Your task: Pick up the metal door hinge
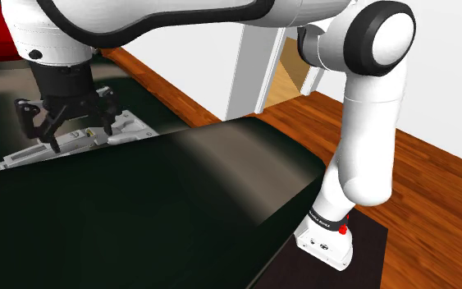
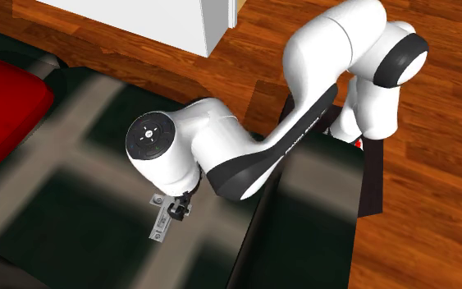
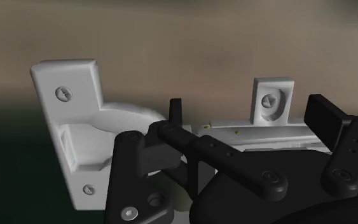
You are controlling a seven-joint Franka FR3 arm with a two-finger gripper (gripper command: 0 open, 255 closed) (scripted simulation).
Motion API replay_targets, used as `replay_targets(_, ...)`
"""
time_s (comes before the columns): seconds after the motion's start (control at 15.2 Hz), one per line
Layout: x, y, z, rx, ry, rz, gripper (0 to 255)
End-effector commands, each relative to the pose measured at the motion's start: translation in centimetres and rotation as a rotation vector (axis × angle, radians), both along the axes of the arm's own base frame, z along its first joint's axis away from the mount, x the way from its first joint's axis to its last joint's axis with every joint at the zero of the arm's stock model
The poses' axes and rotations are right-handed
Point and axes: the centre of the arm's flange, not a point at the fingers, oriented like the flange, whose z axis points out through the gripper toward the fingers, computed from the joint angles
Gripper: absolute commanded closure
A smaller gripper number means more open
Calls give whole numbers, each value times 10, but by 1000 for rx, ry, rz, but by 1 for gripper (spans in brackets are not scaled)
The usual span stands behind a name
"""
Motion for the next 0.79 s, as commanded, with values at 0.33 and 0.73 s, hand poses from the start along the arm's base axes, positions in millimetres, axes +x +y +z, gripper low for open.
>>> replay_targets(0.33,16,38,-26,-1,-3,-6,0)
replay_targets(0.73,16,38,-50,-1,-3,-6,0)
